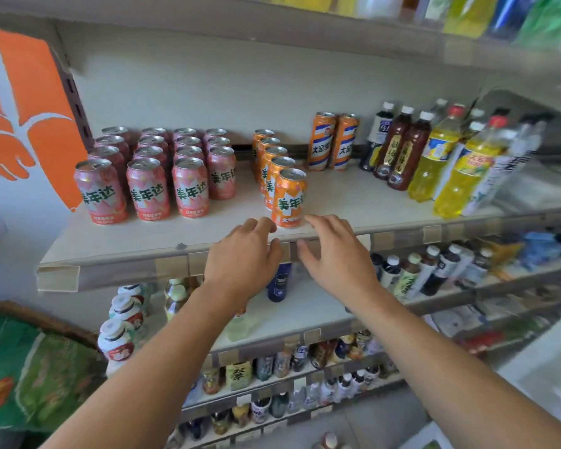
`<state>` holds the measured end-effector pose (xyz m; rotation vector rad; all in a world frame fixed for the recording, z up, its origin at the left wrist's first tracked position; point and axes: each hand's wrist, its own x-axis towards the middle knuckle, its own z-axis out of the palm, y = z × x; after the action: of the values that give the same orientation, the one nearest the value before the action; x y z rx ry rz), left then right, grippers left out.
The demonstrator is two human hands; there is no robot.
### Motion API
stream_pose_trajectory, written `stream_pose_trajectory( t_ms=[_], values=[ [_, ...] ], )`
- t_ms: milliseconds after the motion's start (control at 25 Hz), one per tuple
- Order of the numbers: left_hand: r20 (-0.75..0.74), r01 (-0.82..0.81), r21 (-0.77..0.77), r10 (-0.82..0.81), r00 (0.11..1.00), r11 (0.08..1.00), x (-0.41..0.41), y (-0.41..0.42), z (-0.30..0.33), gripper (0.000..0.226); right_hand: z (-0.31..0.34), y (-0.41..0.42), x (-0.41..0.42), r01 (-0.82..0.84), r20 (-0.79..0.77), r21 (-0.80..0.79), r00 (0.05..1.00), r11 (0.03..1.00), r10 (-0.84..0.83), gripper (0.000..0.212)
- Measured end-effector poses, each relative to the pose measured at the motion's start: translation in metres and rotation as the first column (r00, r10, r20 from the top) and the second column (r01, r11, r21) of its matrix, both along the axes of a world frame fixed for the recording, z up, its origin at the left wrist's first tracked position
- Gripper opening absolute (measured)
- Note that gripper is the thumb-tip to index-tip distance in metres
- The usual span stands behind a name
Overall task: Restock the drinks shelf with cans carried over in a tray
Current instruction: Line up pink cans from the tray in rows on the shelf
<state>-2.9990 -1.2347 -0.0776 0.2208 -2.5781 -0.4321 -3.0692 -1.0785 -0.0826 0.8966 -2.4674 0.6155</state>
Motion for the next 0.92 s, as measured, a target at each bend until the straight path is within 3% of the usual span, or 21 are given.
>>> stream_pose_trajectory(
  t_ms=[400, 520, 760, 920],
  values=[
    [0.039, 0.461, -0.016, -0.461, 0.887, 0.887, -0.098, 0.223, -0.021, 0.028, -0.039, 0.246, -0.019, 0.432, 0.12, 0.093, 0.889, 0.897, -0.441, 0.041],
    [0.084, 0.6, 0.033, -0.6, 0.796, 0.8, -0.113, 0.296, -0.035, 0.03, -0.061, 0.319, -0.012, 0.549, 0.202, 0.108, 0.804, 0.829, -0.559, 0.04],
    [0.137, 0.716, 0.076, -0.718, 0.682, 0.694, -0.134, 0.417, -0.068, 0.028, -0.109, 0.433, 0.0, 0.69, 0.349, 0.118, 0.645, 0.714, -0.68, 0.039],
    [0.18, 0.787, 0.162, -0.802, 0.569, 0.595, -0.136, 0.492, -0.094, 0.028, -0.135, 0.503, 0.017, 0.793, 0.399, 0.164, 0.49, 0.586, -0.775, 0.036]
  ],
)
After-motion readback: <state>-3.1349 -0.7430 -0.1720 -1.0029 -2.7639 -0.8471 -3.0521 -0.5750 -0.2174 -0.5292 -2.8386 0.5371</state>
